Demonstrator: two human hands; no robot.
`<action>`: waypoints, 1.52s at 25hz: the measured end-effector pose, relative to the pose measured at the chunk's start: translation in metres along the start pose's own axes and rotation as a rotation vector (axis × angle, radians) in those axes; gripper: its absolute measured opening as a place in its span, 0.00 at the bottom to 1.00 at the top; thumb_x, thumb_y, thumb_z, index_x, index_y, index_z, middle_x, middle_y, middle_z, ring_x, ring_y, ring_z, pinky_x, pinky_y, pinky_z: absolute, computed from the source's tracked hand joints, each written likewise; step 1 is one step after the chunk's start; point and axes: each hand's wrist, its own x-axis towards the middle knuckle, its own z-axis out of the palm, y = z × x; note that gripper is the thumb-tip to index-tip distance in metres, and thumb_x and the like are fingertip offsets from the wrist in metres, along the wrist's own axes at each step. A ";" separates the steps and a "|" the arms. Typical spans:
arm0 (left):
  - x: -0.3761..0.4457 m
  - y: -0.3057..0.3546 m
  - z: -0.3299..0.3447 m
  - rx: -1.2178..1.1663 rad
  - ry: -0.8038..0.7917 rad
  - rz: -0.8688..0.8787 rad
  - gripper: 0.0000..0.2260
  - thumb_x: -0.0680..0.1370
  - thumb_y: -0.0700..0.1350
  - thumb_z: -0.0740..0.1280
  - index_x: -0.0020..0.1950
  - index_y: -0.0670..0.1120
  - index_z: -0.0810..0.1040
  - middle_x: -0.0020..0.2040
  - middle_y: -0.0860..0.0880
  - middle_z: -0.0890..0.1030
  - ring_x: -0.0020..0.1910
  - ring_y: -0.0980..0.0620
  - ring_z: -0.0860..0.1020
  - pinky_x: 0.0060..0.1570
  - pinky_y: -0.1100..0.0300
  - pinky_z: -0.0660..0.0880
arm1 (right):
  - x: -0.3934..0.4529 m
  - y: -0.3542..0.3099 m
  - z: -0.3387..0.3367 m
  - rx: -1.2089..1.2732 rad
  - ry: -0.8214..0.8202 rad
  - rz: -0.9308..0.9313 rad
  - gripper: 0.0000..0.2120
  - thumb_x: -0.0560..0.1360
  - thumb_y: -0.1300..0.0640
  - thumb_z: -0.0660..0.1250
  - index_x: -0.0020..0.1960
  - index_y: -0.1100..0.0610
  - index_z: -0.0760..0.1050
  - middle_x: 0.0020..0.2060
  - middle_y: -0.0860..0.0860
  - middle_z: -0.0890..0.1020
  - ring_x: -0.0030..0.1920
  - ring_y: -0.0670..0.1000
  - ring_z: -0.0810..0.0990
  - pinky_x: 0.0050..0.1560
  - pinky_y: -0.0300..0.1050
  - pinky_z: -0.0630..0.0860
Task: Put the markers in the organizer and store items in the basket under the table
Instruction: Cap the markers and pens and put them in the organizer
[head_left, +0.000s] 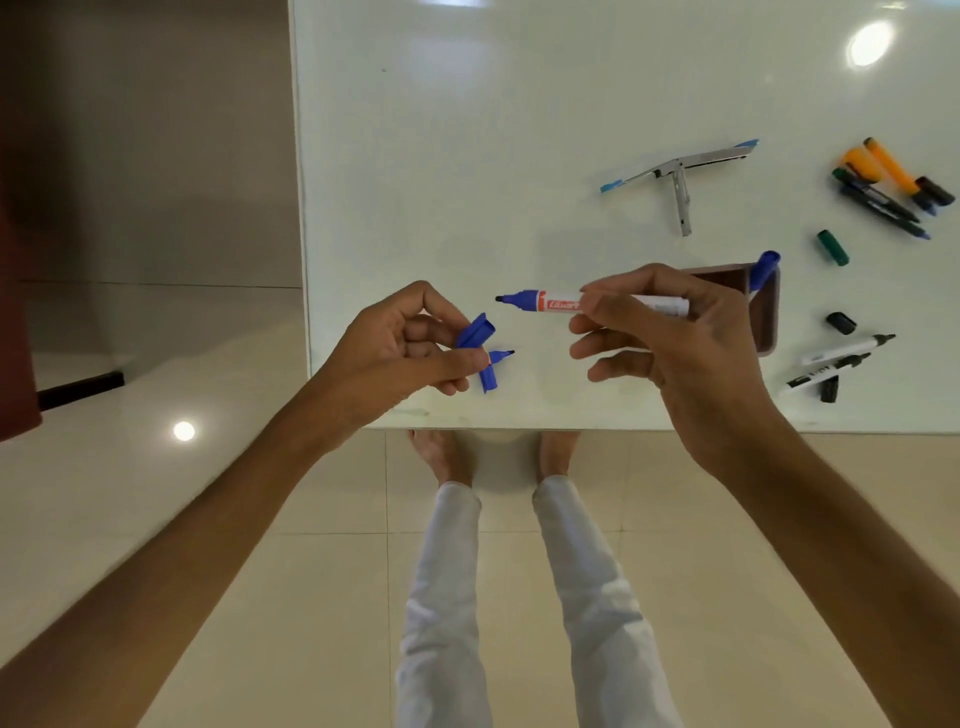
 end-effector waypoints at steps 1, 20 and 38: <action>0.000 0.005 0.004 -0.006 -0.010 0.008 0.12 0.75 0.37 0.77 0.55 0.40 0.79 0.46 0.45 0.88 0.37 0.48 0.86 0.41 0.59 0.83 | -0.005 0.003 -0.007 0.010 -0.002 -0.012 0.04 0.80 0.63 0.72 0.53 0.63 0.85 0.42 0.58 0.89 0.39 0.57 0.89 0.37 0.44 0.84; 0.019 0.040 0.100 0.107 -0.121 0.032 0.07 0.80 0.41 0.71 0.57 0.46 0.86 0.42 0.50 0.87 0.39 0.53 0.86 0.44 0.64 0.82 | -0.054 0.061 -0.084 -0.031 0.065 -0.041 0.08 0.81 0.62 0.72 0.59 0.61 0.86 0.42 0.57 0.88 0.38 0.52 0.86 0.42 0.45 0.84; 0.046 0.045 0.152 0.189 -0.039 0.142 0.18 0.85 0.54 0.64 0.73 0.51 0.77 0.64 0.51 0.84 0.60 0.52 0.85 0.64 0.55 0.80 | -0.041 0.072 -0.143 -0.382 0.462 -0.160 0.09 0.86 0.50 0.66 0.53 0.55 0.78 0.38 0.45 0.81 0.35 0.43 0.81 0.36 0.31 0.76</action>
